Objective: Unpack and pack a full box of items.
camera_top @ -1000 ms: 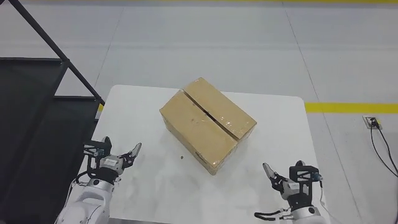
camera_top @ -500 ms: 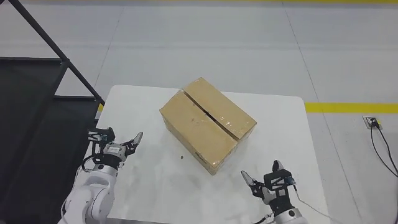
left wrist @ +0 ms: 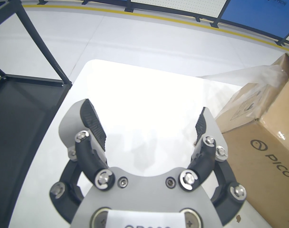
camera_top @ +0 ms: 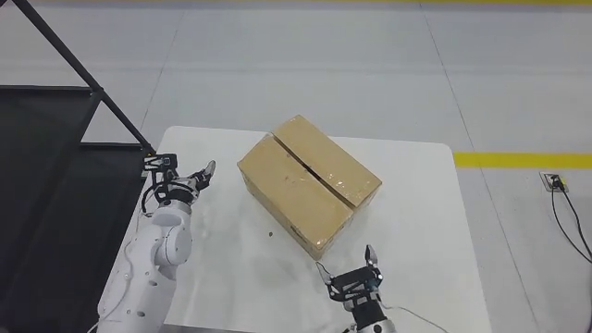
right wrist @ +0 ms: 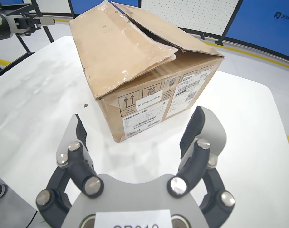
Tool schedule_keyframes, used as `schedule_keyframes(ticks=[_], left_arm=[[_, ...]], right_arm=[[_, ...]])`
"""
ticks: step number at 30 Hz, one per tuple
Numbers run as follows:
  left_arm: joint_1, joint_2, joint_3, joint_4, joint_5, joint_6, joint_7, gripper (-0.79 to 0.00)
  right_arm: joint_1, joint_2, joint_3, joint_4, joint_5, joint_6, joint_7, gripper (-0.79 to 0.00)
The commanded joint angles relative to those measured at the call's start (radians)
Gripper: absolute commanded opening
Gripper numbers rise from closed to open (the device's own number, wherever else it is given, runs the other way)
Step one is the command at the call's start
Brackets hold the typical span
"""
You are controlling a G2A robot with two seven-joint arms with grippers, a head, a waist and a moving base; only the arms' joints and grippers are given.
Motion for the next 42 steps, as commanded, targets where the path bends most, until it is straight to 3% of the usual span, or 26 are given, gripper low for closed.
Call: schedule_keyframes(ticks=[1, 6, 13, 29, 39, 42], left_arm=[[-0.030, -0.005, 0.016, 0.040, 0.003, 0.004, 0.005, 0.000], [-0.098, -0.019, 0.047, 0.126, -0.008, 0.029, 0.024, 0.000], [-0.167, -0.033, 0.070, 0.210, -0.023, 0.056, 0.040, 0.000], [-0.238, -0.056, 0.166, 0.322, 0.062, -0.046, 0.051, 0.000], [-0.228, -0.061, 0.201, 0.328, 0.099, -0.161, 0.074, 0.000], [-0.217, -0.060, 0.205, 0.319, 0.110, -0.184, 0.085, 0.000]], right_arm=[[0.028, -0.009, -0.018, 0.028, -0.006, 0.033, -0.004, 0.000], [0.085, -0.035, -0.065, 0.092, -0.013, 0.137, -0.019, 0.000], [0.147, -0.062, -0.107, 0.156, -0.026, 0.172, 0.007, 0.000], [0.145, -0.083, -0.037, 0.176, 0.030, 0.185, -0.006, 0.000], [0.127, -0.083, 0.048, 0.170, 0.119, 0.109, -0.005, 0.000], [0.109, -0.076, 0.085, 0.143, 0.203, -0.019, 0.015, 0.000]])
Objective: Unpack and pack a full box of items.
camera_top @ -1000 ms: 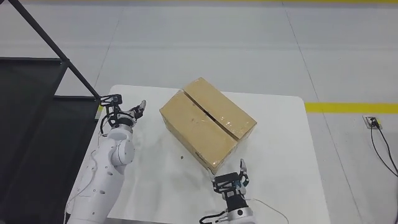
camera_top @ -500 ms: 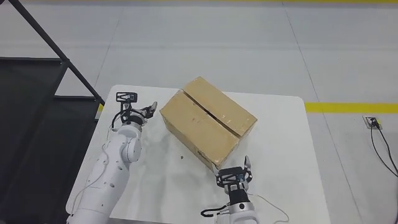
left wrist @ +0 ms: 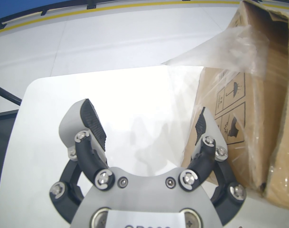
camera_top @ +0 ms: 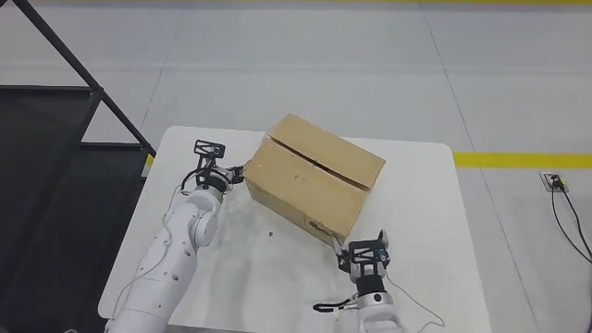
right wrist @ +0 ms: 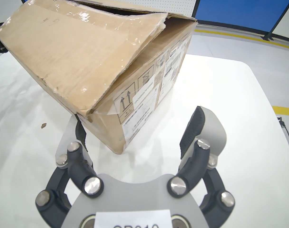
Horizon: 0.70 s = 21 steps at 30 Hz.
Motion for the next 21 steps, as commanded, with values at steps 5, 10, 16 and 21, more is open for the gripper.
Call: schedule_keyframes(ticks=[5, 10, 16, 21], left_arm=[[0.030, 0.005, -0.011, -0.037, 0.005, -0.043, 0.018, 0.000], [0.068, 0.016, -0.030, -0.092, 0.014, -0.096, 0.021, 0.000], [0.122, 0.028, -0.051, -0.160, 0.039, -0.142, 0.019, 0.000], [0.156, 0.035, -0.065, -0.199, 0.044, -0.162, 0.015, 0.000]], right_arm=[[-0.081, 0.039, 0.175, -0.113, 0.167, -0.384, 0.090, 0.000], [-0.081, 0.039, 0.175, -0.113, 0.167, -0.384, 0.090, 0.000], [-0.081, 0.039, 0.182, -0.120, 0.173, -0.379, 0.084, 0.000], [-0.085, 0.042, 0.272, -0.177, 0.318, -0.381, 0.084, 0.000]])
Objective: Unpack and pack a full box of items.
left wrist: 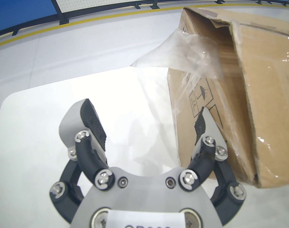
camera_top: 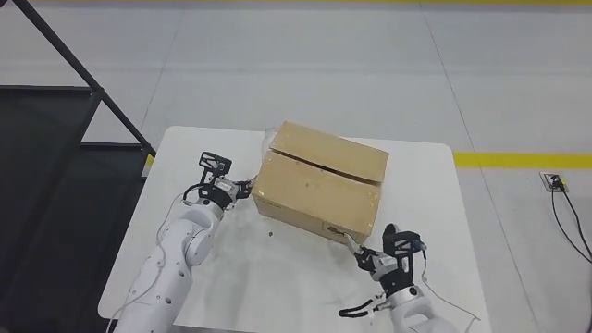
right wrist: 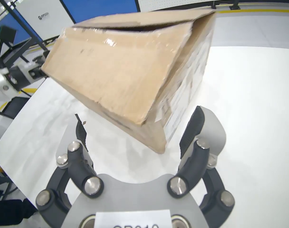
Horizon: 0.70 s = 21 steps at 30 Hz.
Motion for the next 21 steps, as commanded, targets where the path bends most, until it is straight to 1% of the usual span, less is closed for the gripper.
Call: schedule_keyframes(ticks=[1, 2, 3, 12, 16, 19, 20, 21], left_arm=[[0.014, 0.003, -0.005, -0.015, 0.004, -0.006, 0.001, 0.000], [0.022, 0.004, -0.008, -0.023, 0.007, -0.009, 0.002, 0.000], [0.029, 0.006, -0.012, -0.030, 0.006, -0.014, 0.003, 0.000], [0.104, 0.018, -0.043, -0.126, 0.000, -0.053, 0.010, 0.000], [0.132, 0.022, -0.048, -0.171, 0.007, -0.068, 0.003, 0.000], [0.149, 0.024, -0.048, -0.197, 0.016, -0.071, -0.001, 0.000], [0.154, 0.024, -0.048, -0.204, 0.020, -0.074, -0.002, 0.000], [0.159, 0.025, -0.048, -0.211, 0.022, -0.077, -0.003, 0.000]], right_arm=[[0.000, 0.002, 0.053, -0.025, 0.127, -0.040, 0.016, 0.000], [-0.001, 0.004, 0.087, -0.032, 0.211, -0.088, 0.031, 0.000], [-0.002, 0.007, 0.116, -0.031, 0.258, -0.119, 0.046, 0.000], [-0.001, 0.007, 0.116, -0.031, 0.260, -0.117, 0.045, 0.000], [0.046, 0.008, 0.151, -0.011, 0.344, -0.149, 0.061, 0.000], [0.093, 0.014, 0.212, 0.019, 0.458, -0.196, 0.112, 0.000], [0.108, 0.017, 0.236, 0.028, 0.484, -0.203, 0.140, 0.000], [0.108, 0.017, 0.236, 0.028, 0.484, -0.203, 0.140, 0.000]])
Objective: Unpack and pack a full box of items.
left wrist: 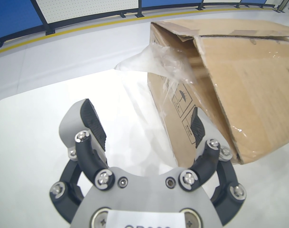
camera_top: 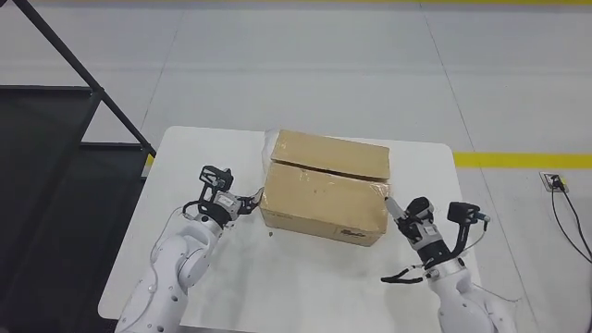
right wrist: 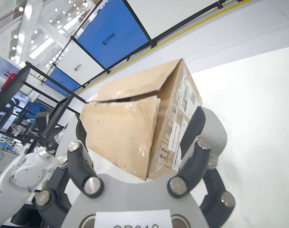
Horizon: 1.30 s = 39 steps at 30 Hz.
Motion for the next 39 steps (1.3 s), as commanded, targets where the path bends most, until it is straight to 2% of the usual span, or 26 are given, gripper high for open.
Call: schedule_keyframes(ticks=[1, 9, 12, 16, 21, 27, 34, 39], left_arm=[[0.010, 0.002, -0.001, -0.013, 0.006, -0.005, -0.002, 0.000], [0.041, 0.007, -0.020, -0.046, -0.015, -0.023, -0.011, 0.000], [0.038, 0.006, -0.042, -0.025, -0.054, 0.033, -0.020, 0.000], [-0.003, -0.003, -0.043, 0.038, -0.065, 0.159, -0.030, 0.000], [-0.100, -0.015, 0.001, 0.159, -0.012, 0.205, -0.004, 0.000], [-0.242, -0.039, 0.078, 0.341, 0.027, 0.202, 0.046, 0.000], [-0.398, -0.082, 0.183, 0.569, 0.061, 0.171, 0.111, 0.000], [-0.469, -0.110, 0.252, 0.694, 0.109, 0.135, 0.160, 0.000]], right_arm=[[0.004, 0.001, 0.006, 0.002, 0.009, 0.000, 0.007, 0.000], [0.005, 0.000, 0.005, 0.004, 0.024, 0.001, 0.005, 0.000], [0.023, -0.001, 0.017, 0.027, 0.128, -0.043, 0.000, 0.000], [0.000, 0.002, 0.035, 0.039, 0.200, -0.148, -0.021, 0.000], [-0.071, 0.005, 0.048, 0.016, 0.212, -0.246, -0.065, 0.000], [-0.190, 0.007, 0.080, -0.039, 0.186, -0.313, -0.142, 0.000], [-0.309, 0.004, 0.112, -0.090, 0.131, -0.312, -0.264, 0.000], [-0.356, 0.003, 0.121, -0.113, 0.122, -0.316, -0.307, 0.000]])
